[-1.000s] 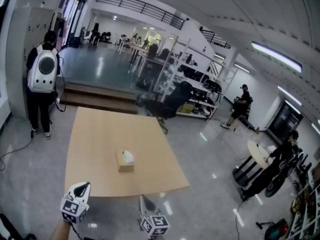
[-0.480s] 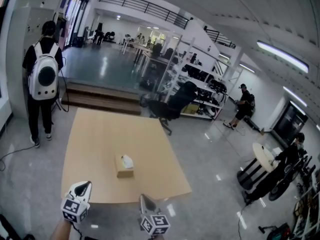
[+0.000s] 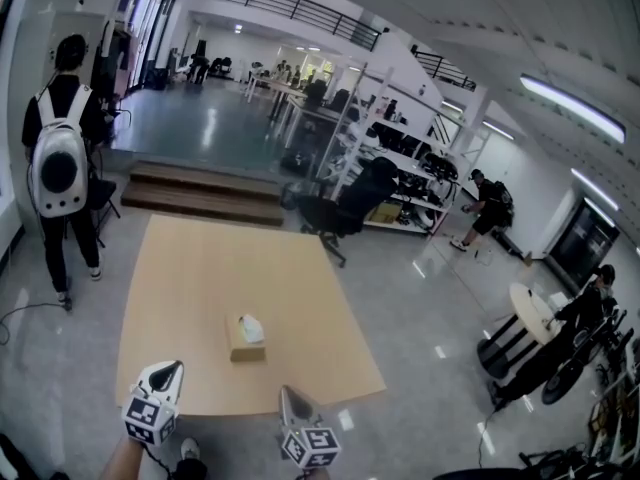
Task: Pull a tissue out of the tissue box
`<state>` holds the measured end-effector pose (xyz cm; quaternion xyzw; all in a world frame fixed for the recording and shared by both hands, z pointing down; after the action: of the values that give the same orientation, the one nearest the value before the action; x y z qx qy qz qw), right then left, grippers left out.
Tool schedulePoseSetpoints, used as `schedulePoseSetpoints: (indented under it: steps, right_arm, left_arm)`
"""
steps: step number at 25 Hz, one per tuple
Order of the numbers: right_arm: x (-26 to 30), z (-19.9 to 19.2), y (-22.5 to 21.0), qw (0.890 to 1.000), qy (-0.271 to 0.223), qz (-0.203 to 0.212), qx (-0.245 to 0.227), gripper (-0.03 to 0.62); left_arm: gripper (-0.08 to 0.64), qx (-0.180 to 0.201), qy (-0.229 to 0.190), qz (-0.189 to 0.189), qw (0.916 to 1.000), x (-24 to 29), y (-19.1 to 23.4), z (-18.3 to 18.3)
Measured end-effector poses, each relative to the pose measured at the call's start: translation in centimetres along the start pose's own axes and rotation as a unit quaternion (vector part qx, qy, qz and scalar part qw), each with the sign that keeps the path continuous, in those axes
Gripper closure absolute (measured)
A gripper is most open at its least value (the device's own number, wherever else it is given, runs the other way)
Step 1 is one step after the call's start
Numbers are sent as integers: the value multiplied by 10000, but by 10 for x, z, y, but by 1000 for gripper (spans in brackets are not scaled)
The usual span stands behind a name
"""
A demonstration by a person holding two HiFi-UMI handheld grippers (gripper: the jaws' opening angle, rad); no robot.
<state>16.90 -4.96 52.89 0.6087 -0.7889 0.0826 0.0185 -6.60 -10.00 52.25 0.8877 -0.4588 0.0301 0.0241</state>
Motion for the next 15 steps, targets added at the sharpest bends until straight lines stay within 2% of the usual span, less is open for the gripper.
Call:
schedulePoseSetpoints:
  steps: [15]
  right_arm:
    - [87,6,-40,9999,52,-15,104,581]
  left_arm:
    - [554,-113,73,-50,9999,94,41,-3]
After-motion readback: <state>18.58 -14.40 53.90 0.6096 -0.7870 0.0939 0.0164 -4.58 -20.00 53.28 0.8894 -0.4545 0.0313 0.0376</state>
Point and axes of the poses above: the fingertips, and each gripper's own axes: x forward along the fingers, y to its left, z out of its top, the point moved 1 cm from there along -x, backward along the fingers, and after that the axes turned 1 degree about -z, right-handed, at the moved point
